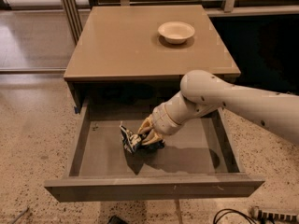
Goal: Place blue chip bag into top drawer
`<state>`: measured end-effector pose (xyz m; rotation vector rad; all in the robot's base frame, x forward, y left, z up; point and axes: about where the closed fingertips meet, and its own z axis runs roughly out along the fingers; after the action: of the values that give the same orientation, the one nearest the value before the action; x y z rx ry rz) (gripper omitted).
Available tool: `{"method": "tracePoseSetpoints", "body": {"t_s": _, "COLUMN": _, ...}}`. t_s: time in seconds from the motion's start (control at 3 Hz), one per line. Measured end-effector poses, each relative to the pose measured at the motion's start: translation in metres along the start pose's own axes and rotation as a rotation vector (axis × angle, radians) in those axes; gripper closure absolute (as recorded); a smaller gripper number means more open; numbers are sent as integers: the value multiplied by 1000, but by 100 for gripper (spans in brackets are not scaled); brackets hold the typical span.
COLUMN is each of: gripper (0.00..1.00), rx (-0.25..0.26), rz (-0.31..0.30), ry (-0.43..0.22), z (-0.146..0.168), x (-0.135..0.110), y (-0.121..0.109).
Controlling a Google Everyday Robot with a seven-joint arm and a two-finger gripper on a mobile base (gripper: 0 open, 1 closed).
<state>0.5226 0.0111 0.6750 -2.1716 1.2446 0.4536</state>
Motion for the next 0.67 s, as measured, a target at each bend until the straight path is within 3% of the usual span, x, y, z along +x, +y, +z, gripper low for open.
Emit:
{"method": "tracePoseSetpoints", "body": {"t_s": 0.33, "gripper": 100, "rx": -2, "rz": 52, "ry": 102, "z": 11, "x": 25, "y": 10}}
{"method": "tracePoseSetpoints", "body": {"t_s": 0.67, "gripper": 100, "rx": 17, "rz": 107, "ry": 121, "z": 21, "x": 48, "y": 19}}
